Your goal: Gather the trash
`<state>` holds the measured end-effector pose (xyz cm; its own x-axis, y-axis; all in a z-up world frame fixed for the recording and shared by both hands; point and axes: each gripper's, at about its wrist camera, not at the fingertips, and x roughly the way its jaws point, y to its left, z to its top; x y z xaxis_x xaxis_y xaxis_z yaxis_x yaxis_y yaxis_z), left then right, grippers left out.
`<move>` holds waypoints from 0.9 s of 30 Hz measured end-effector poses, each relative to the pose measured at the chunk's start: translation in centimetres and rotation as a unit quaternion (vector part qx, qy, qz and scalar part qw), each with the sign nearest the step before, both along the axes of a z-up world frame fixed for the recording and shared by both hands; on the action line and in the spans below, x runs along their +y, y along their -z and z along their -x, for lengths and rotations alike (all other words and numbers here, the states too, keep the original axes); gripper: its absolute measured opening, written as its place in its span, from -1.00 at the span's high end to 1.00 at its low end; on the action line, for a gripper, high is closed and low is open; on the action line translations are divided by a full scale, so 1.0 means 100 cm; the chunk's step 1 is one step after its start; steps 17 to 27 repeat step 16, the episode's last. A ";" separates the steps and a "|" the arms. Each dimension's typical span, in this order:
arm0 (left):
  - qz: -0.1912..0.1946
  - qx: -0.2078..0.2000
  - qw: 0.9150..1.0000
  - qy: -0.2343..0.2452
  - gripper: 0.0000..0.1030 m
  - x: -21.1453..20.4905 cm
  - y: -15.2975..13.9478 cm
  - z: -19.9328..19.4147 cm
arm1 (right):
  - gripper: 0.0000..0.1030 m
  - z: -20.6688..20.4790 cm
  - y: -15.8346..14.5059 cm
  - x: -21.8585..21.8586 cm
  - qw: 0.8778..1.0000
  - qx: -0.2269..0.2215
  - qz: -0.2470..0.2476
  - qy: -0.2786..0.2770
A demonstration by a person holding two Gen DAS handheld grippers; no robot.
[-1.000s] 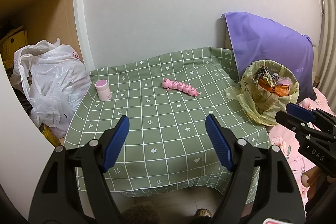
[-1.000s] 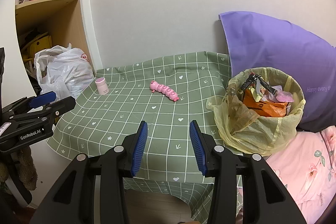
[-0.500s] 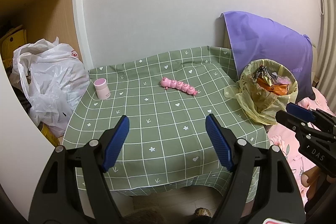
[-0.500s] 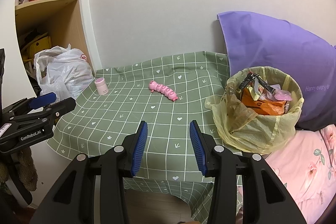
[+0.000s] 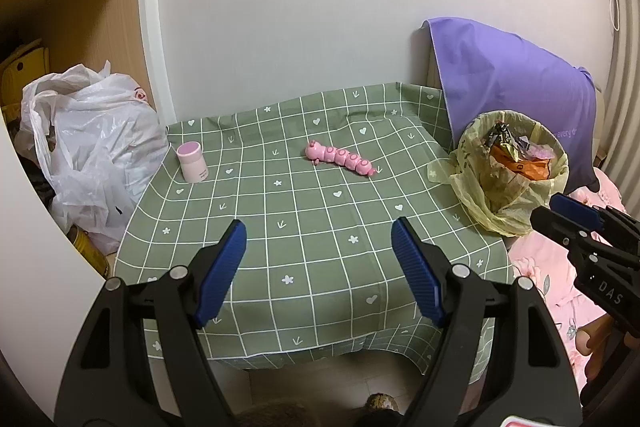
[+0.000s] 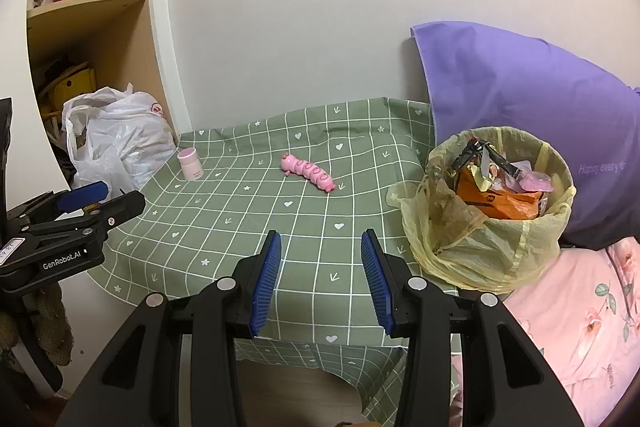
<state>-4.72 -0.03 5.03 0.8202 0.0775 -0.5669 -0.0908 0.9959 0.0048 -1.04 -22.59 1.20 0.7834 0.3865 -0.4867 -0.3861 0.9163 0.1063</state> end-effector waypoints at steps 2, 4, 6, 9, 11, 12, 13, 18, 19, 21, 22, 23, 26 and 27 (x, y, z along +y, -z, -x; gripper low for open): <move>-0.003 0.000 1.000 0.002 -0.39 -0.001 0.001 0.000 | 0.23 0.000 0.000 0.001 1.000 0.000 0.002 0.001; -0.004 -0.001 1.000 0.002 -0.39 0.000 0.002 0.000 | 0.23 0.000 0.001 0.002 1.000 0.001 0.006 0.001; -0.005 -0.001 1.000 0.001 -0.39 -0.001 0.002 0.000 | 0.23 0.000 0.003 0.006 1.000 0.005 0.012 0.003; 0.003 0.011 1.000 -0.001 -0.39 0.003 0.008 -0.003 | 0.23 -0.002 0.005 0.007 1.000 0.011 0.018 0.006; 0.019 0.029 0.999 -0.006 -0.39 0.009 0.017 -0.010 | 0.23 -0.005 0.008 0.009 1.000 0.016 0.021 0.007; 0.024 0.036 0.999 -0.008 -0.39 0.013 0.021 -0.014 | 0.23 -0.009 0.010 0.010 1.000 0.018 0.023 0.005; 0.027 0.040 0.999 -0.015 -0.39 0.018 0.026 -0.018 | 0.23 -0.012 0.012 0.011 0.999 0.019 0.026 0.002; 0.030 0.058 0.996 -0.054 -0.39 0.036 0.046 -0.041 | 0.23 -0.034 0.024 0.023 0.998 0.033 0.044 -0.017; 0.030 0.058 0.996 -0.054 -0.39 0.036 0.046 -0.041 | 0.23 -0.034 0.024 0.023 0.998 0.033 0.044 -0.017; 0.030 0.058 0.996 -0.054 -0.39 0.036 0.046 -0.041 | 0.23 -0.034 0.024 0.023 0.998 0.033 0.044 -0.017; 0.030 0.058 0.996 -0.054 -0.39 0.036 0.046 -0.041 | 0.23 -0.034 0.024 0.023 0.998 0.033 0.044 -0.017; 0.030 0.058 0.996 -0.054 -0.39 0.036 0.046 -0.041 | 0.23 -0.034 0.024 0.023 0.998 0.033 0.044 -0.017; 0.030 0.058 0.996 -0.054 -0.39 0.036 0.046 -0.041 | 0.23 -0.034 0.024 0.023 0.998 0.033 0.044 -0.017; 0.030 0.058 0.996 -0.054 -0.39 0.036 0.046 -0.041 | 0.23 -0.034 0.024 0.023 0.998 0.033 0.044 -0.017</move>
